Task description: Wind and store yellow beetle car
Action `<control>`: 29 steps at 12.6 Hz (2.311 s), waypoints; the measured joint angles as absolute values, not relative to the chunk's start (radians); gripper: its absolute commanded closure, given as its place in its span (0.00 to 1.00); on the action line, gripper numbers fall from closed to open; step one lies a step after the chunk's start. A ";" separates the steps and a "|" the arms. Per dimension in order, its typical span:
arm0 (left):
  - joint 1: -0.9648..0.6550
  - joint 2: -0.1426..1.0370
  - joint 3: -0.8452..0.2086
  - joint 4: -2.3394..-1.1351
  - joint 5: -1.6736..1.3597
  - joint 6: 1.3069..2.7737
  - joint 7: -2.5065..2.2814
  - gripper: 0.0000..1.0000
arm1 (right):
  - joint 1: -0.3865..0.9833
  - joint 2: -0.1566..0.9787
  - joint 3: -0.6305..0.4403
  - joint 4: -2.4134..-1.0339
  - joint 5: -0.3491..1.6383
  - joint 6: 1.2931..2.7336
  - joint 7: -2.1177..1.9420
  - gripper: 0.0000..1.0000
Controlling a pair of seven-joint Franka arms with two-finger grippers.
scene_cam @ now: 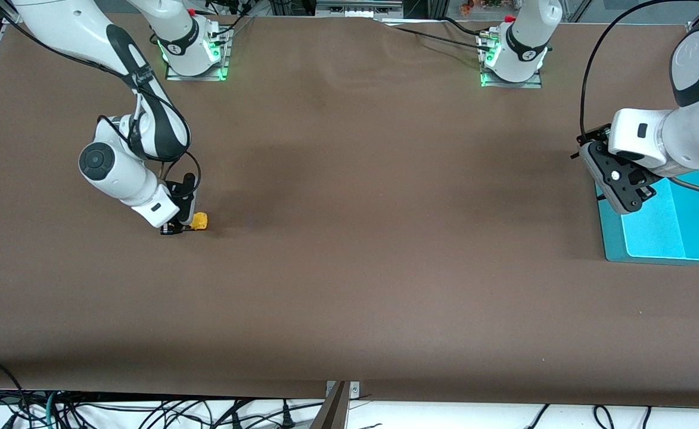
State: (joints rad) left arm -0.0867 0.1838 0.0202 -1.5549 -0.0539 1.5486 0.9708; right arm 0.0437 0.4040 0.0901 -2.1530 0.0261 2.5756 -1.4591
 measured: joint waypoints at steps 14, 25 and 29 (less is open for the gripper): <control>-0.085 0.242 0.019 -1.555 -0.113 1.546 1.047 0.00 | -0.103 0.427 0.086 -2.157 0.037 2.608 -1.676 1.00; -0.084 0.244 0.019 -1.555 -0.113 1.546 1.090 0.00 | -0.242 0.443 0.085 -2.138 0.039 2.625 -1.765 0.60; -0.082 0.250 0.023 -1.555 -0.113 1.546 1.121 0.00 | -0.242 0.461 0.090 -2.121 0.039 2.616 -1.765 0.36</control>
State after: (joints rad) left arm -0.0816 0.2499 0.0229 -1.5547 -0.1132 1.5463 1.1209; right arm -0.2421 0.4608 0.0898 -2.1208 0.0389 2.6156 -1.7653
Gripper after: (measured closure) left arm 0.000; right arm 0.524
